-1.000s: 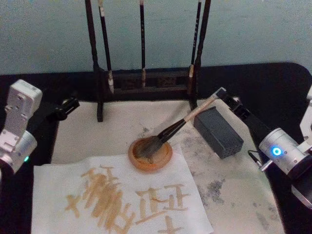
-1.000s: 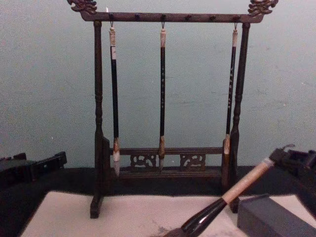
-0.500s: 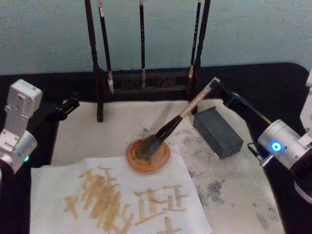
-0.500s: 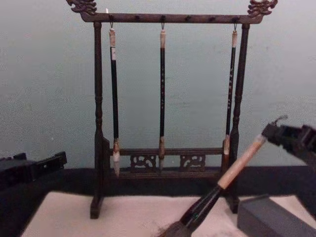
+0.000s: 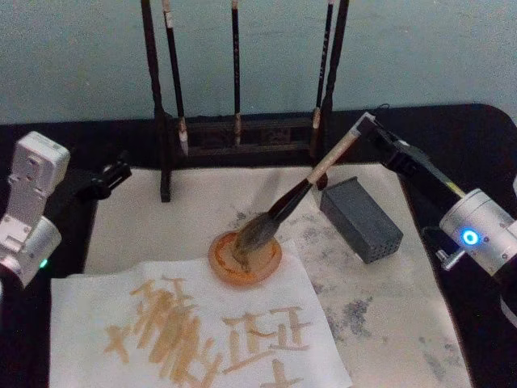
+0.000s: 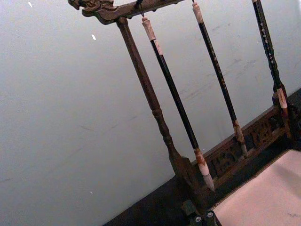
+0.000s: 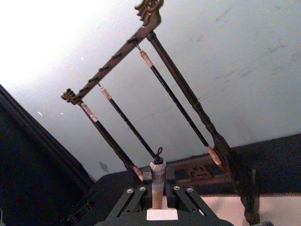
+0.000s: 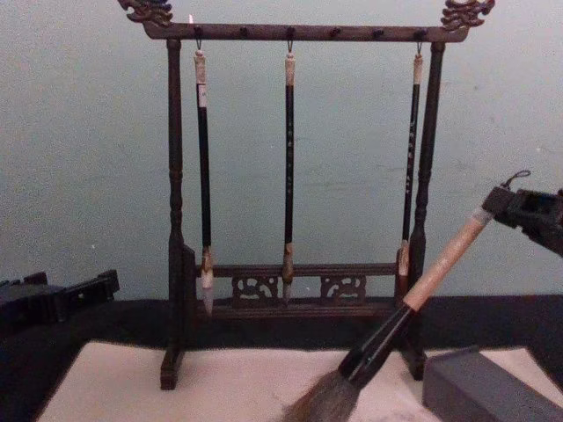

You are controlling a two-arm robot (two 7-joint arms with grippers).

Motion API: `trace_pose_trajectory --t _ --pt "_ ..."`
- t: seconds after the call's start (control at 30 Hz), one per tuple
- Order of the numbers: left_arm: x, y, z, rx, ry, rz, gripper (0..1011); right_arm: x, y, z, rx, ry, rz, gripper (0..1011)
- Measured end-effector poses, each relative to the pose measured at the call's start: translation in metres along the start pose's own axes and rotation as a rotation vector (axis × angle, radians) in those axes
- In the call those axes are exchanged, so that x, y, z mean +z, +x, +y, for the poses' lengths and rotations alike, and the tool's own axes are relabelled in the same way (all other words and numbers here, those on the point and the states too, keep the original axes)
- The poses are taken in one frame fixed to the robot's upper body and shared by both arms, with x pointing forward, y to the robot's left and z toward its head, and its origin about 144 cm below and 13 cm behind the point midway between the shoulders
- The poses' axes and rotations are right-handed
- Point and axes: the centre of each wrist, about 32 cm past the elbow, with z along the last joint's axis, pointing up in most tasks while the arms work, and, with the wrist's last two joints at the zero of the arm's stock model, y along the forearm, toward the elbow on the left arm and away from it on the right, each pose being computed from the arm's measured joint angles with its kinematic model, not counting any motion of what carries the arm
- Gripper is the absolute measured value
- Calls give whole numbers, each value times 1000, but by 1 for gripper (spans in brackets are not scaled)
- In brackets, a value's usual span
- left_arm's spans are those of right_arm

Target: Pick up the brush from the inkstone, write on the paper, then place the brush back to its original position.

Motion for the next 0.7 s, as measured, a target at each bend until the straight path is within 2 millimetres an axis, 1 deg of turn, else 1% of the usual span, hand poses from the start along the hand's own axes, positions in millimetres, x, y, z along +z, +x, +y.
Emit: trace_pose_trajectory --t 0.27,0.37,0.53,0.7 --pt "0 0 0 0 0 0 1002 4 -7 -2 33 6 -16 163" --pt "0 0 0 0 0 0 1002 4 -15 -4 65 0 -40 164" --pt "0 0 0 0 0 0 1002 0 -25 -7 107 -20 -64 164" --pt "0 0 0 0 0 0 1002 -10 -38 -11 157 -58 -113 163"
